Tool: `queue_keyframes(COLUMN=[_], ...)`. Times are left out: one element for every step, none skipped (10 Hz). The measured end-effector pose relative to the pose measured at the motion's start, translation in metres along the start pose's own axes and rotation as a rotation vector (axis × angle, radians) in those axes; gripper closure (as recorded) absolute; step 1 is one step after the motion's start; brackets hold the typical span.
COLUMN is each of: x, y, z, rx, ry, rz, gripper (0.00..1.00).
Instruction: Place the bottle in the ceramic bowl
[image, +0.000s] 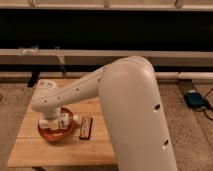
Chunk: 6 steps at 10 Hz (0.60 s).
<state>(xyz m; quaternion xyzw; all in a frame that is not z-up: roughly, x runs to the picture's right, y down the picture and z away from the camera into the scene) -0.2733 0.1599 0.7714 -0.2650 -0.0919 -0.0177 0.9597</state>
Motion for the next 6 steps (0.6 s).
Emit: queue_keyframes(x=[0.002,0.006,0.009,0.012,0.018,0.016], y=[-0.006,-0.011,-0.017,-0.024,-0.033,-0.033], z=[-0.006,-0.013,-0.021,-0.031,-0.040,-0.042], rx=[0.012,0.016,0.011,0.005,0.001,-0.001], ry=[-0.008,-0.021,-0.043,-0.071,-0.097,-0.104], rz=[0.013,0.036,0.060,0.090,0.124,0.126], gripper=[0.20,0.20,0.20,0.20,0.20,0.20])
